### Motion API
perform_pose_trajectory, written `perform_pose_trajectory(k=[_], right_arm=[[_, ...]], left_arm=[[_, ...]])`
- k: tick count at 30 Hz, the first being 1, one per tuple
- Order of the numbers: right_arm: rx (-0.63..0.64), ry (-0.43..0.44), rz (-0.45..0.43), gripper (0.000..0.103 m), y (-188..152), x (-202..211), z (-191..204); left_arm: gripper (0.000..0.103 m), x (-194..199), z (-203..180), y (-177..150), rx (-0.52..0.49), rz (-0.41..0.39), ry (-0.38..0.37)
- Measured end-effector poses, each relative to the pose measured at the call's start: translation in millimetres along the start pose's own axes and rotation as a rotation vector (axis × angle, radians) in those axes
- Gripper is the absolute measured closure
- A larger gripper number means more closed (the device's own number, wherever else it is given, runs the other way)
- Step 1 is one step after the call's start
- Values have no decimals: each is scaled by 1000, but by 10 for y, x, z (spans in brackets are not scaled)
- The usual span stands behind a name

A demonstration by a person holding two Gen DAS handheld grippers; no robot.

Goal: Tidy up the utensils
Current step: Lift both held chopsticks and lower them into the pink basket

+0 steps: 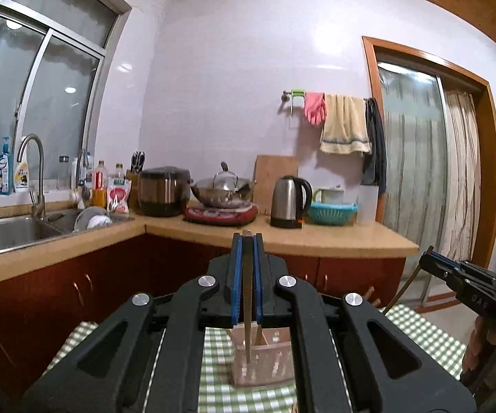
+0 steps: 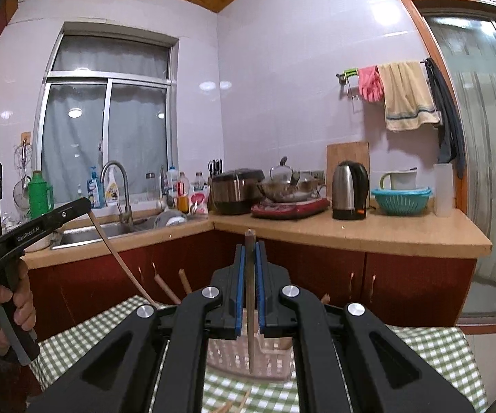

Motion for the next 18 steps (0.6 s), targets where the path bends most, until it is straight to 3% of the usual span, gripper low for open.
perform_pose_trajectory(k=[18], right_arm=[[-19,6,-65,96,183,-531,35]], left_arm=[[96,-570,182,173,-8,-81,19]])
Point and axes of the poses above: each gripper's, at about its wrist camera, not at the fingertips, and x roughly against the way its jaws point, z to its left, y to its top, the point moved 2 cm from there along -x, roughly the way its jaws point, and after that the axes turned 15 degrees about -y, right-handed, at the moved point
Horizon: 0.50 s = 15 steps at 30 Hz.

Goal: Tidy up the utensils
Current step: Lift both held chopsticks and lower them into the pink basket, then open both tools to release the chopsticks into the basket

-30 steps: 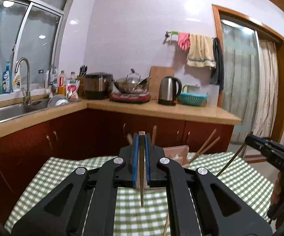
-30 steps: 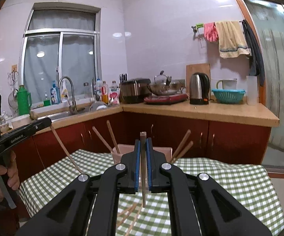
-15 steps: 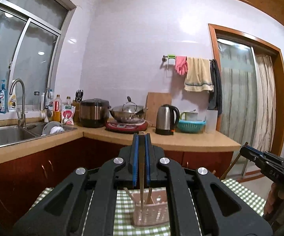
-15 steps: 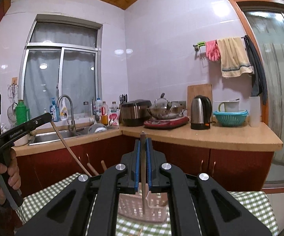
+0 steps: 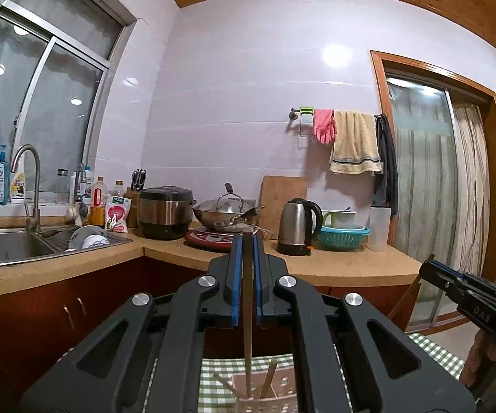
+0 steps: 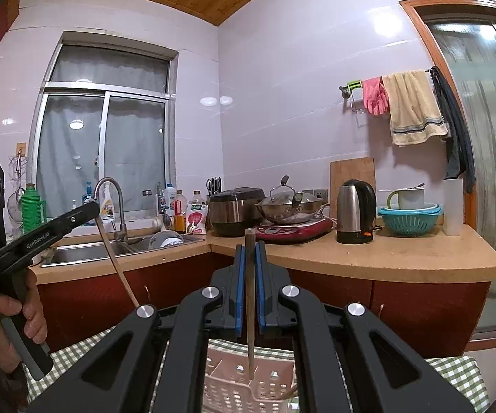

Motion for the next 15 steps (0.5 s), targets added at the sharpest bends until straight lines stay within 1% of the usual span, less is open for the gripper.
perform_pose_trajectory(k=[7,10,15], right_arm=[[-2,-5,28,96,-108,-176,-13],[-3,-9,44,96,-167,-242,-20],[0,-13,85,96,-362,-340,-19]], left_arm=[[96,-130,90,-33,12,-12,-3],[96,-184,120,-116,26,0,-5],[96,-320,145,-354,37,31,-7]])
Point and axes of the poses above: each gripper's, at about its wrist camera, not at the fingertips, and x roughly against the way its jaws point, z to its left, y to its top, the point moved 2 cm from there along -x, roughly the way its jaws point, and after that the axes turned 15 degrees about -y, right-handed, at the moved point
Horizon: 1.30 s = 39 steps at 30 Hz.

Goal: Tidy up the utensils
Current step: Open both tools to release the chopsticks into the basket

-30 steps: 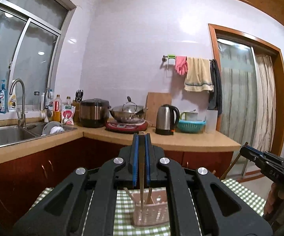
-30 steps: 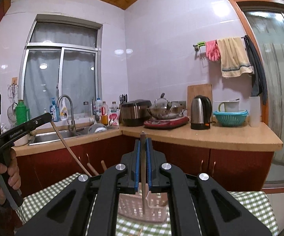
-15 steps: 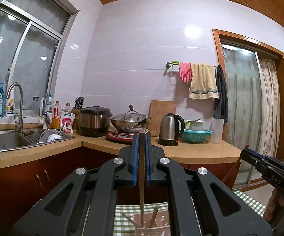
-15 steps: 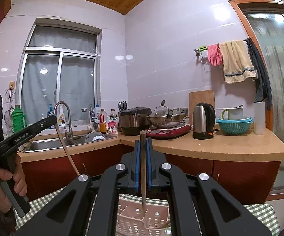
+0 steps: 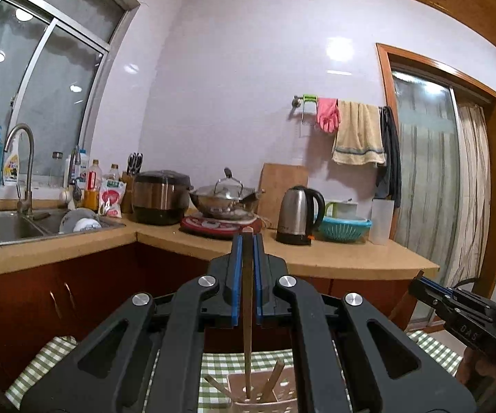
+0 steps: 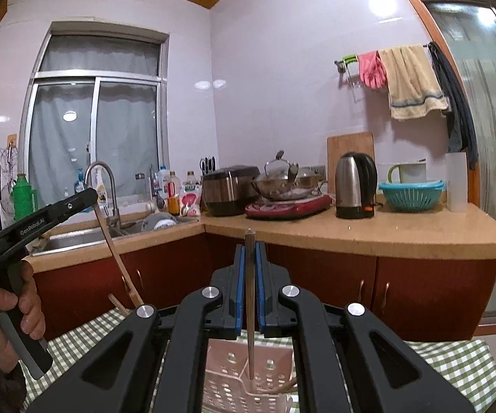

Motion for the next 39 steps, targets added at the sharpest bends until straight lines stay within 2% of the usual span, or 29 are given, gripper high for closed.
perform_pose_trajectory(k=[14,25,27,29,30,33,37,39], right_arm=[[12,-7,106,96,-381,-229,-5],[21,-12,123,95,-424,-279,-9],[22,-14,122,91,-421,-285,-9],[18,-12,118,82,-416,-286,-13],[17,-12,115,80,-415,-280,-12],[16,-10,105,79,-393,-258,-15],[12,-10,78,72,-335,-163,-19],[17,-11,64,71,-305,-105,-18]], left_arm=[[96,-312,148,-551,52,132,-23],[93,-390,208,-688,68,171,-35],[87,-393,229,-695,75,172,-33],[76,-380,244,-696,81,165,-33],[75,-374,247,-692,82,163,-33],[71,-374,241,-685,79,162,-34],[51,-304,217,-637,84,140,-32],[47,-259,196,-608,81,130,-32]])
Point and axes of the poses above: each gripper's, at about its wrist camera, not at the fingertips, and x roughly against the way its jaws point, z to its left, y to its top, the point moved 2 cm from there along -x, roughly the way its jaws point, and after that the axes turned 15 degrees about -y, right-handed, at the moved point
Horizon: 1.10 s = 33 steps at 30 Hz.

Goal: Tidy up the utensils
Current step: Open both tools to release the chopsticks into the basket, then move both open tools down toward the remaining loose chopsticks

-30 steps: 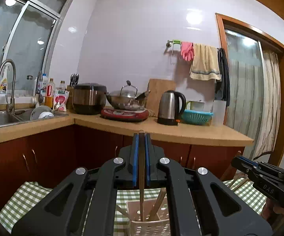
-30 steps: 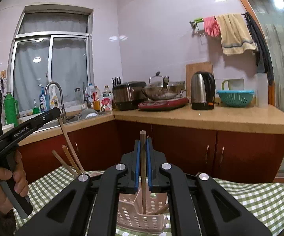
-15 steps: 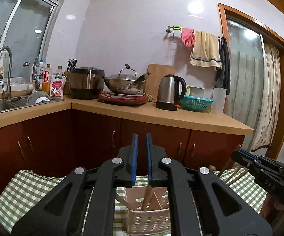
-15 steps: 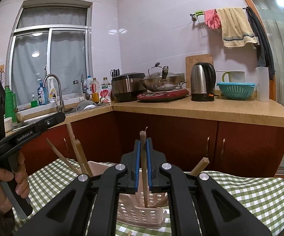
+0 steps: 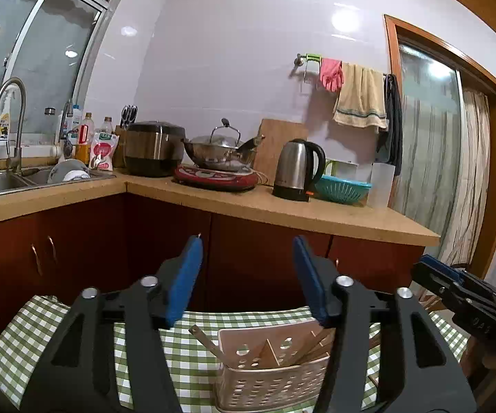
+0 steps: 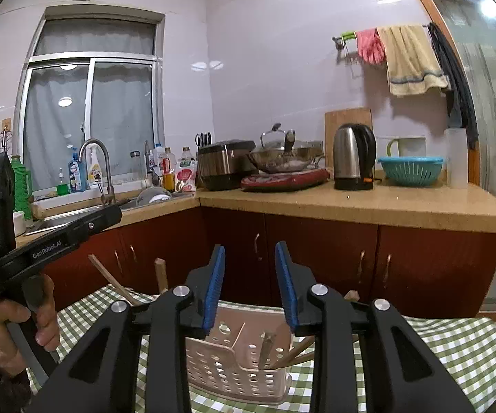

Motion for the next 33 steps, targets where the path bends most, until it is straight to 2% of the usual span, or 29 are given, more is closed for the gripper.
perform_pose_trajectory(k=[7,15,27,33], right_arm=[[26,-19,-40,65,17,384,-82],[31,-61,30,65,-368,763,-188],[17,-131,156,65,-1212,1191,-409],[53,-162,204,65,-1584,1336,-498]], left_arm=[[36,330,-176,21,-28,-19,14],[36,680,-339,-297,-42,55,54],[36,1180,-530,-1188,-24,227,110],[36,1391,-520,-1578,7,294,134]])
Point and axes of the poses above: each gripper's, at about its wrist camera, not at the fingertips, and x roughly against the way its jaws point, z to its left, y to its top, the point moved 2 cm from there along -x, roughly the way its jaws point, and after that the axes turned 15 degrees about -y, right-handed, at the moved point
